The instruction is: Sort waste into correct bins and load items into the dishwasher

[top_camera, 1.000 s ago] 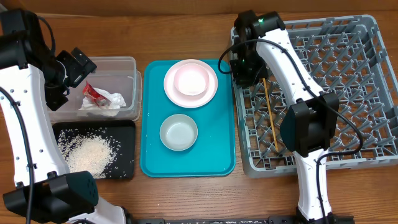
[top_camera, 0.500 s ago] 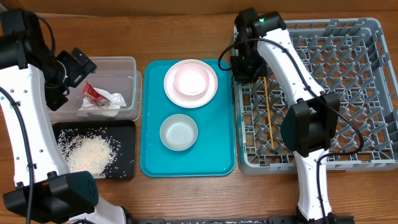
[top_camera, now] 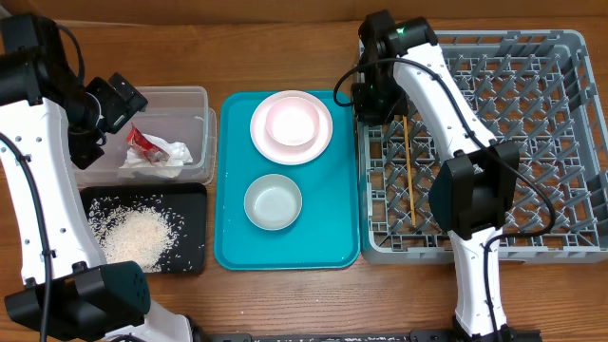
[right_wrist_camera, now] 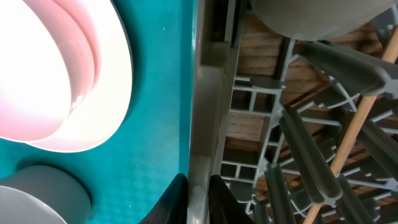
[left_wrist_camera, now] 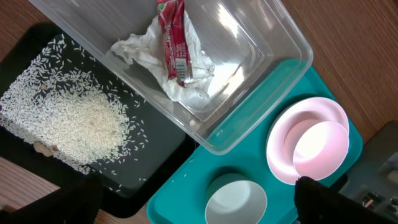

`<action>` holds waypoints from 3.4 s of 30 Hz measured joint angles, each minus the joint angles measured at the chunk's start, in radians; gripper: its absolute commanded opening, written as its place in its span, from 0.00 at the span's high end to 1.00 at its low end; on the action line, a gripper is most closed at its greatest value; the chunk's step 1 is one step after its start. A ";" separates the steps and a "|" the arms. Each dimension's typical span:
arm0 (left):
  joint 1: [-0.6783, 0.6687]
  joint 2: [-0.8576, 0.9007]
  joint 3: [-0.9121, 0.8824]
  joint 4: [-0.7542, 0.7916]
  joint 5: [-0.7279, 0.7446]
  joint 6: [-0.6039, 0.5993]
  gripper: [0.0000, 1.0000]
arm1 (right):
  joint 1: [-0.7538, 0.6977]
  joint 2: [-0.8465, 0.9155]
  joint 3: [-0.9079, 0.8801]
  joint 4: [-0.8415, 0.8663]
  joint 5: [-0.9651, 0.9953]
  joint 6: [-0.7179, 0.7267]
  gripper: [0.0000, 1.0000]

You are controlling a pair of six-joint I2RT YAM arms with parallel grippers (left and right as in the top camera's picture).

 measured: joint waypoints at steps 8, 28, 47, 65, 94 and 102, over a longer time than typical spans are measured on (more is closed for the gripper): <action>0.000 0.000 0.000 0.000 0.000 0.000 0.00 | 0.001 0.000 0.000 -0.013 -0.017 -0.010 0.76; 0.000 0.000 0.000 0.000 0.000 0.000 0.00 | -0.032 -0.006 0.336 -0.153 -0.239 -0.046 0.00; 0.000 0.000 0.000 0.000 0.000 0.000 0.00 | 0.264 -0.006 0.287 -0.156 -0.287 -0.067 0.53; 0.000 0.000 0.000 0.000 0.000 0.000 0.00 | 0.592 -0.006 -0.095 0.089 -0.141 -0.004 0.57; 0.000 0.000 0.000 0.000 0.000 0.000 0.00 | 0.609 -0.006 -0.220 0.182 0.003 0.012 0.69; 0.000 0.000 0.000 0.000 0.000 0.000 0.00 | 0.609 -0.006 -0.220 0.173 0.014 0.012 0.69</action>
